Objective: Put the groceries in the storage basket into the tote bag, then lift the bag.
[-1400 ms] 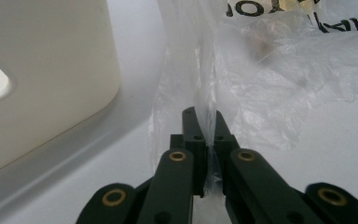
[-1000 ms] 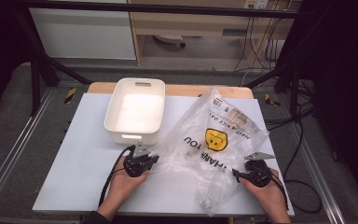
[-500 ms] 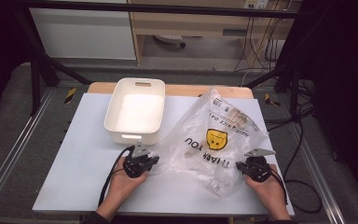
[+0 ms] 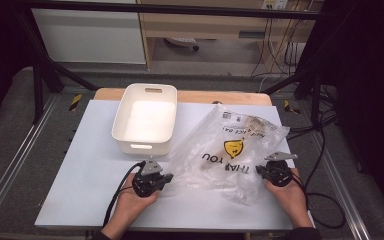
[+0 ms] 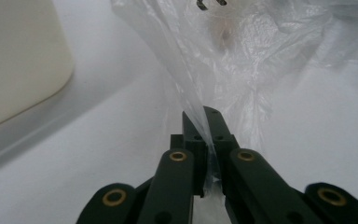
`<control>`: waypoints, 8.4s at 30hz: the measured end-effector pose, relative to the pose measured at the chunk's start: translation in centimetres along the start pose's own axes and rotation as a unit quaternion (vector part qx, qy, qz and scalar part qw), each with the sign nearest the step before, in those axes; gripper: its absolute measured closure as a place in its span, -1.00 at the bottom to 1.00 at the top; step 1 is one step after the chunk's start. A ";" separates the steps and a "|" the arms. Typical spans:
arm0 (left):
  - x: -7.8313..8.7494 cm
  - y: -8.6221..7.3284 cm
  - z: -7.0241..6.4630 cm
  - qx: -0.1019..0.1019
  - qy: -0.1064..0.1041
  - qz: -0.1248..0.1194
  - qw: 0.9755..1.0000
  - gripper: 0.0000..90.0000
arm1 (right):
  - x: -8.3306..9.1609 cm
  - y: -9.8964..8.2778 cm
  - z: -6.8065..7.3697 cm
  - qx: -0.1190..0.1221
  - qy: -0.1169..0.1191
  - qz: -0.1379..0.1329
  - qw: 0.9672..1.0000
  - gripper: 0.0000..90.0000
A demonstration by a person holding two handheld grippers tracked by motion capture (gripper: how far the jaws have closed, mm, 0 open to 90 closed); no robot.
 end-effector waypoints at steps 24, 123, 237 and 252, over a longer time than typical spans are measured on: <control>0.1 -0.4 -2.3 -0.005 -0.017 0.004 1.000 0.99 | 4.4 -0.2 2.2 -0.049 -0.029 -0.043 0.997 -0.66; 3.5 5.7 3.9 0.015 0.010 -0.013 1.000 1.00 | 5.2 9.0 2.9 0.101 0.075 -0.109 0.986 1.00; 9.0 25.9 14.2 0.065 0.147 -0.135 0.978 1.00 | 9.1 27.6 -6.7 -0.025 0.022 -0.209 0.977 1.00; 8.7 23.9 14.6 0.062 0.141 -0.131 0.979 1.00 | 7.6 26.5 -6.4 -0.010 0.025 -0.194 0.981 1.00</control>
Point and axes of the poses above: each handheld gripper's, and its own axes: x roughly backward along the jaws, y roughly out of its top, z roughly to its left, the point moved 3 cm from there along -x, roughly forward along the jaws, and after that the axes turned 2 degrees about -z, right-handed, at the moved point
